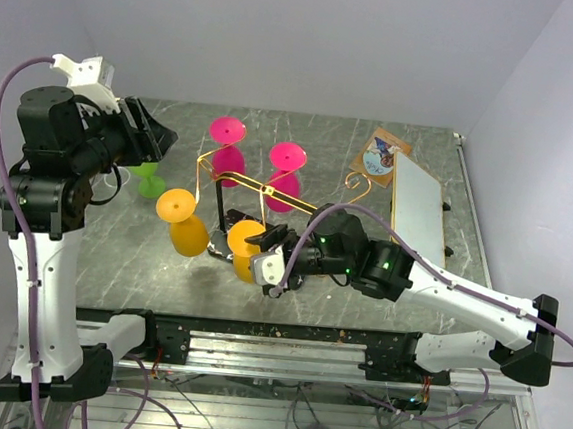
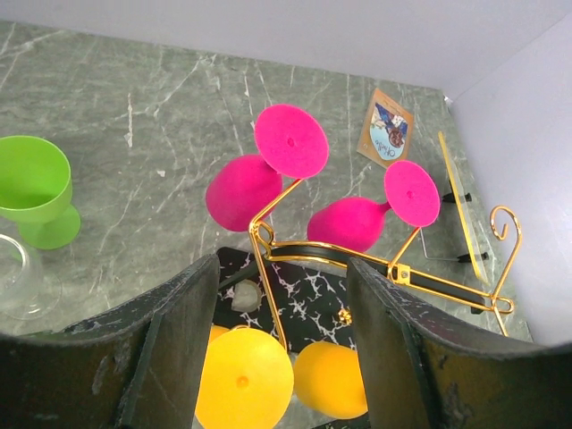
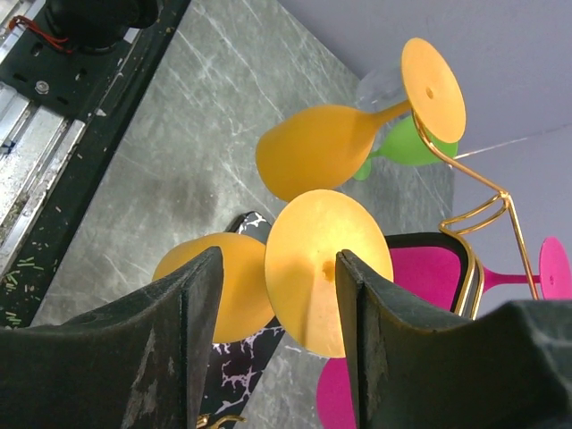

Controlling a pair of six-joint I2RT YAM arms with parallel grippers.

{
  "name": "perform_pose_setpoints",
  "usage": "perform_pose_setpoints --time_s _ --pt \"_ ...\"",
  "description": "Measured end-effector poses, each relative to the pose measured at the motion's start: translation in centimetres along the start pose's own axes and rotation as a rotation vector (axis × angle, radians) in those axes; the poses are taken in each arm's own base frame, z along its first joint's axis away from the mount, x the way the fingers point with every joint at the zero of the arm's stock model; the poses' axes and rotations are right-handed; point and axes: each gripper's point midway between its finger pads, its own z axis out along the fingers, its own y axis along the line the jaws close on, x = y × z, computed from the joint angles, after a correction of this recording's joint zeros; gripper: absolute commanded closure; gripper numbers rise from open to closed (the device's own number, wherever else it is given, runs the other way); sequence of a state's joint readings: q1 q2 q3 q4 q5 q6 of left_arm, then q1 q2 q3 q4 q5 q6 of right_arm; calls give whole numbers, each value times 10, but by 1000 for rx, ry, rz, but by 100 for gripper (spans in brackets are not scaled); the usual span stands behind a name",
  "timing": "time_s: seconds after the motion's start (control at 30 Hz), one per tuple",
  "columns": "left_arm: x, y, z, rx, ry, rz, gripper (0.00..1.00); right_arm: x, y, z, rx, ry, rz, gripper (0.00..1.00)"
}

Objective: Take the wine glass off the wine glass rack

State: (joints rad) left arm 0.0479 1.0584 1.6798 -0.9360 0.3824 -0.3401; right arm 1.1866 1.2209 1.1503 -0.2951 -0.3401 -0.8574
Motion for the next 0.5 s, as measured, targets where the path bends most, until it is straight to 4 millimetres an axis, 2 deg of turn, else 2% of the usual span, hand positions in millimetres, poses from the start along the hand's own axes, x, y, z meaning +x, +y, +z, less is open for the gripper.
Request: perform_pose_setpoints --time_s 0.17,0.5 --pt "-9 -6 -6 12 -26 4 31 5 2 1 0 15 -1 54" --pt "-16 -13 -12 25 -48 1 31 11 -1 4 28 31 -18 71"
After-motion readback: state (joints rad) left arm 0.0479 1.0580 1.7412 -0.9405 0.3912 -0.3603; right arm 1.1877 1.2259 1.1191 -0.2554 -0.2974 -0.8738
